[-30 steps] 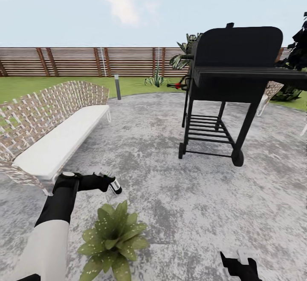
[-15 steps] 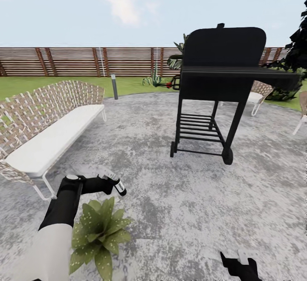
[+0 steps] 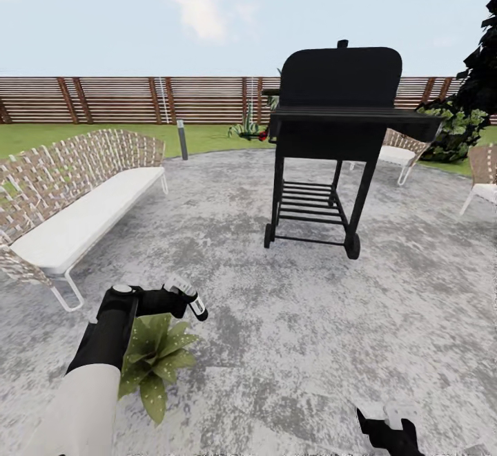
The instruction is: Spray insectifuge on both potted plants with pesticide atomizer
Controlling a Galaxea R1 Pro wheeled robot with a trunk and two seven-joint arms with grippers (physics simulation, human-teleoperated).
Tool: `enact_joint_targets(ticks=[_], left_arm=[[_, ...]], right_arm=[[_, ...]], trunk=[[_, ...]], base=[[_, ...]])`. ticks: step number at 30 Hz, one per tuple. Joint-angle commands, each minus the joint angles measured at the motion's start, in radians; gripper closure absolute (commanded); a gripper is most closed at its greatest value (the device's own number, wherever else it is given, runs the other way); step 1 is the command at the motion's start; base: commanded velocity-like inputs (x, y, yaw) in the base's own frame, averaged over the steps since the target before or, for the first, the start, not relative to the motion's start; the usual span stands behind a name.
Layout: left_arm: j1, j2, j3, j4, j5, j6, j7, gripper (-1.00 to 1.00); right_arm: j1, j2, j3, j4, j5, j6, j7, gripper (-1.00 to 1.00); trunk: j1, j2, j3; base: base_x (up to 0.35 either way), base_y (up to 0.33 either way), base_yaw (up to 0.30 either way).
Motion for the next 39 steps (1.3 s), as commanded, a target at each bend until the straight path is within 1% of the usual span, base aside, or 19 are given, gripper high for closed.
enact_joint_targets(ticks=[1, 3, 8, 11, 12, 14, 15, 17, 18, 19, 20, 21, 22, 24, 27, 30, 32, 36, 39], left_arm=[[-0.001, -0.001, 0.004, 0.0, -0.005, 0.009, -0.008, 1.0], [0.0, -0.003, 0.004, 0.002, -0.005, -0.017, -0.007, 1.0], [0.0, -0.009, 0.004, 0.021, -0.004, -0.025, -0.007, 1.0], [0.0, -0.04, 0.003, 0.042, -0.007, -0.028, -0.007, 1.0], [0.0, -0.045, 0.0, 0.058, -0.01, -0.03, -0.007, 1.0], [-0.001, -0.044, -0.026, 0.074, -0.013, -0.031, -0.008, 1.0], [-0.001, -0.041, -0.048, 0.083, -0.014, -0.032, -0.009, 1.0], [0.0, -0.027, -0.075, 0.122, -0.02, -0.048, -0.011, 1.0], [0.0, -0.017, -0.079, 0.139, -0.023, -0.065, -0.013, 1.0], [0.0, 0.002, -0.083, 0.172, -0.029, -0.104, -0.017, 1.0], [-0.001, 0.025, -0.086, 0.23, -0.049, -0.159, -0.018, 1.0], [-0.002, 0.063, -0.088, 0.319, -0.106, -0.234, -0.019, 1.0], [-0.002, 0.09, -0.088, 0.425, -0.168, -0.36, -0.017, 1.0], [-0.002, 0.097, -0.088, 0.491, -0.209, -0.427, -0.014, 1.0], [-0.002, 0.102, -0.088, 0.536, -0.301, -0.462, -0.013, 1.0], [0.0, 0.103, -0.088, 0.55, -0.365, -0.466, -0.013, 1.0], [0.0, 0.103, -0.087, 0.568, -0.386, -0.466, -0.014, 1.0], [0.023, 0.126, -0.066, 0.591, -0.413, -0.479, 0.007, 1.0], [0.04, 0.138, -0.051, 0.608, -0.406, -0.478, 0.019, 1.0]], right_arm=[[-0.001, 0.0, -0.008, 0.0, 0.006, -0.005, 0.008, -1.0], [-0.001, 0.0, -0.008, 0.0, 0.006, -0.005, 0.008, -1.0], [-0.001, -0.001, -0.009, 0.043, 0.006, -0.005, 0.008, -1.0], [-0.001, -0.001, -0.009, 0.048, 0.006, -0.005, 0.008, -1.0], [-0.001, -0.001, -0.008, 0.049, 0.007, -0.005, 0.008, -1.0], [-0.001, -0.001, -0.006, 0.048, 0.014, -0.003, 0.009, -1.0], [-0.002, -0.002, 0.004, 0.047, 0.035, -0.003, 0.009, -1.0], [-0.003, -0.01, 0.064, 0.043, 0.113, -0.003, 0.01, -1.0], [-0.002, -0.011, 0.092, 0.043, 0.135, -0.004, 0.01, -1.0], [-0.004, -0.012, 0.14, 0.042, 0.156, -0.004, 0.011, -1.0], [-0.012, -0.013, 0.209, 0.042, 0.169, -0.004, 0.013, -1.0], [-0.033, -0.011, 0.338, 0.043, 0.175, -0.004, 0.021, -1.0], [-0.051, -0.005, 0.479, 0.042, 0.177, -0.001, 0.075, -1.0], [-0.071, 0.005, 0.531, 0.041, 0.177, 0.0, 0.129, -1.0], [-0.118, 0.051, 0.554, 0.04, 0.177, 0.002, 0.226, -1.0], [-0.147, 0.09, 0.557, 0.04, 0.178, 0.002, 0.305, -1.0], [-0.154, 0.106, 0.557, 0.04, 0.178, 0.002, 0.342, -1.0], [-0.169, 0.129, 0.544, 0.017, 0.182, -0.01, 0.326, -1.0], [-0.169, 0.143, 0.538, 0.019, 0.181, -0.008, 0.326, -1.0]], trunk=[[-0.001, -0.001, -0.001], [-0.001, -0.001, -0.001], [-0.001, -0.001, -0.001], [-0.001, -0.001, -0.001], [-0.001, -0.001, -0.001], [-0.001, -0.001, -0.001], [-0.001, -0.001, -0.001], [-0.001, -0.001, -0.001], [-0.001, -0.001, -0.001], [-0.001, -0.001, -0.001], [-0.001, -0.001, -0.001], [-0.001, -0.001, -0.001], [-0.001, -0.001, -0.001], [-0.001, -0.001, -0.001], [-0.001, -0.001, -0.001], [-0.001, -0.001, -0.001], [-0.001, -0.001, -0.001], [-0.001, -0.001, -0.001], [-0.001, -0.001, -0.001]], base=[[-0.23, -0.213, 0.0], [-0.236, -0.207, 0.0], [-0.268, -0.177, 0.0], [-0.315, -0.044, 0.0], [-0.329, -0.01, 0.0], [-0.256, -0.004, 0.0], [-0.107, -0.002, 0.0], [-0.041, -0.001, 0.0], [-0.018, 0.0, 0.0], [-0.009, 0.0, 0.0], [-0.004, 0.0, 0.0], [0.0, 0.0, 0.0], [0.0, 0.0, 0.0], [0.0, 0.0, 0.0], [0.0, 0.0, 0.0], [0.0, 0.0, 0.0], [0.0, 0.0, 0.0], [0.0, 0.0, 0.0], [0.0, 0.0, 0.0]])
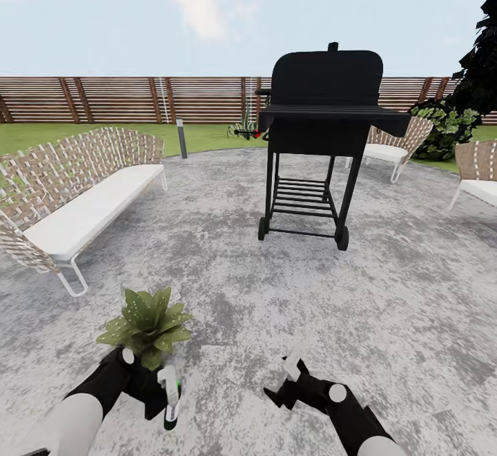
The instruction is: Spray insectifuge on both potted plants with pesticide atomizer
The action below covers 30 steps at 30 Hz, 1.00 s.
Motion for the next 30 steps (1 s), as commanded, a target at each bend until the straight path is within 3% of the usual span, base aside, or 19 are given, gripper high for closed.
enact_joint_targets(ticks=[1, 4, 9, 19, 20, 24, 27, 30], left_arm=[[0.005, -0.002, 0.014, 0.002, -0.003, -0.004, 0.001, 1.0], [0.022, -0.006, 0.03, 0.01, 0.013, -0.004, 0.018, 1.0], [0.051, -0.035, 0.057, 0.014, 0.04, -0.003, 0.046, 1.0], [0.059, -0.091, 0.058, 0.038, 0.098, -0.004, 0.102, 1.0], [0.059, -0.114, 0.057, 0.06, 0.505, -0.004, 0.711, 1.0], [0.059, -0.141, 0.056, 0.068, 0.516, -0.003, 0.794, 1.0], [0.059, -0.169, 0.056, 0.069, 0.517, -0.003, 0.857, 1.0], [0.059, -0.182, 0.055, 0.075, 0.518, -0.003, 0.881, 1.0]], right_arm=[[-0.001, 0.0, -0.014, -0.001, 0.009, -0.005, 0.005, -1.0], [-0.001, -0.004, -0.031, -0.004, 0.01, -0.005, 0.004, -1.0], [-0.001, -0.02, -0.06, -0.003, 0.012, -0.006, -0.024, -1.0], [0.0, -0.028, -0.116, 0.001, 0.013, -0.005, -0.08, -1.0], [0.0, -0.034, -0.388, 0.001, 0.013, -0.005, -0.416, -1.0], [0.0, -0.065, -0.39, 0.0, 0.011, -0.005, -0.419, -1.0], [0.0, -0.071, -0.39, 0.001, 0.011, -0.005, -0.419, -1.0], [0.0, -0.073, -0.39, 0.005, 0.011, -0.005, -0.419, -1.0]], trunk=[[0.0, 0.0, -0.001], [0.0, 0.0, -0.001], [0.0, 0.0, -0.001], [0.0, 0.0, -0.001], [0.0, 0.0, -0.001], [0.0, 0.0, -0.001], [0.0, 0.0, -0.001], [0.0, 0.0, -0.001]], base=[[0.0, 0.0, 0.0], [0.0, 0.0, 0.0], [0.0, 0.0, 0.0], [0.0, 0.0, 0.0], [0.0, 0.0, 0.0], [0.0, 0.0, 0.0], [0.0, 0.0, 0.0], [0.0, 0.0, 0.0]])
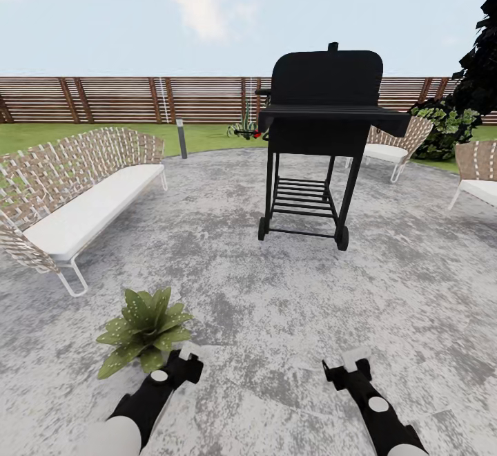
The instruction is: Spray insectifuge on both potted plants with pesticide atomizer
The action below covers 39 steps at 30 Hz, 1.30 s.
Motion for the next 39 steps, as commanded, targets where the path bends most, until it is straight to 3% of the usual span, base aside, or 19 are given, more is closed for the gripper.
enact_joint_targets(ticks=[1, 21, 22, 27, 30, 33, 35, 39], left_arm=[[-0.001, -0.005, 0.009, 0.003, -0.01, -0.004, -0.003, 1.0], [0.0, -0.046, 0.0, 0.008, -0.01, -0.004, 0.001, 1.0], [-0.001, -0.059, -0.004, 0.007, -0.01, 0.0, -0.003, 1.0], [-0.003, -0.059, -0.007, 0.007, -0.012, 0.011, -0.022, 1.0], [-0.003, -0.059, -0.008, 0.008, -0.017, 0.012, -0.039, 1.0], [-0.003, -0.059, -0.011, 0.008, -0.02, 0.012, -0.068, 1.0], [-0.002, -0.059, -0.036, 0.008, -0.021, 0.012, -0.079, 1.0], [-0.002, -0.059, -0.165, 0.008, -0.021, 0.05, -0.123, 1.0]], right_arm=[[-0.001, 0.001, -0.008, 0.003, 0.005, -0.004, 0.008, -1.0], [-0.001, 0.001, -0.008, 0.052, 0.004, -0.005, 0.009, -1.0], [-0.001, 0.002, -0.006, 0.052, 0.004, -0.007, 0.014, -1.0], [-0.001, 0.003, 0.011, 0.056, 0.006, -0.008, 0.027, -1.0], [-0.001, 0.003, 0.051, 0.055, 0.006, -0.009, 0.133, -1.0], [-0.002, 0.003, 0.062, 0.053, 0.005, -0.009, 0.203, -1.0], [-0.001, 0.003, 0.065, 0.053, 0.006, -0.009, 0.217, -1.0], [-0.002, 0.003, 0.07, 0.052, 0.008, -0.009, 0.232, -1.0]], trunk=[[0.0, 0.0, -0.001], [0.0, 0.0, -0.001], [0.0, 0.0, -0.001], [0.0, 0.0, -0.001], [0.0, 0.0, -0.001], [0.0, 0.0, -0.001], [0.0, 0.0, -0.001], [0.0, 0.0, -0.001]], base=[[0.0, 0.0, 0.0], [0.0, 0.0, 0.0], [0.0, 0.0, 0.0], [0.0, 0.0, 0.0], [0.0, 0.0, 0.0], [0.0, 0.0, 0.0], [0.0, 0.0, 0.0], [0.0, 0.0, 0.0]])
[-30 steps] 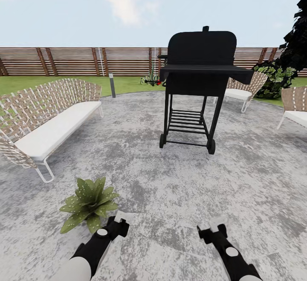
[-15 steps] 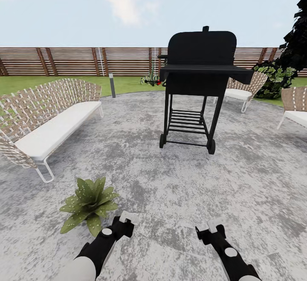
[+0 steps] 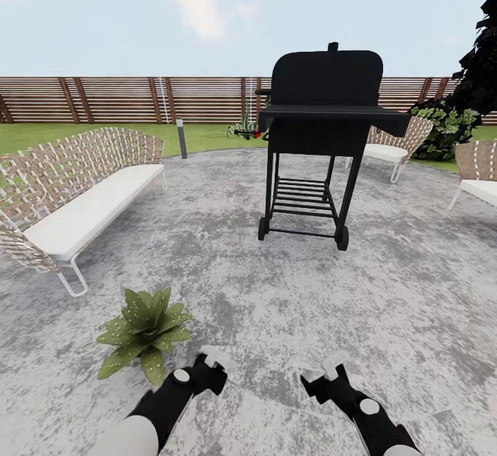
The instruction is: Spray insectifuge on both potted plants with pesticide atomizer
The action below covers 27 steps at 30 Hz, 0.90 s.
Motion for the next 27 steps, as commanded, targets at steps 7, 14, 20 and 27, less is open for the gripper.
enact_joint_targets(ticks=[7, 14, 20, 27], left_arm=[[-0.016, 0.018, -0.113, -0.015, -0.018, 0.107, -0.27, 1.0], [-0.024, 0.047, -0.168, -0.021, -0.138, 0.182, -0.42, 1.0], [-0.029, 0.076, -0.153, -0.019, -0.17, 0.211, -0.449, 1.0], [-0.018, 0.085, -0.114, -0.052, -0.134, 0.216, -0.412, 1.0]], right_arm=[[-0.001, 0.0, 0.18, -0.012, 0.009, -0.004, 0.125, -1.0], [-0.001, -0.004, 0.246, -0.014, 0.01, -0.005, 0.209, -1.0], [-0.016, 0.024, 0.242, -0.012, 0.014, 0.006, 0.243, -1.0], [-0.002, -0.005, 0.226, 0.012, -0.009, 0.0, 0.24, -1.0]], trunk=[[0.0, 0.0, -0.001], [0.0, 0.0, -0.001], [0.0, 0.0, -0.001], [0.0, 0.0, -0.001]], base=[[0.0, 0.0, 0.0], [0.0, 0.0, 0.0], [0.0, 0.0, 0.0], [0.0, 0.0, 0.0]])
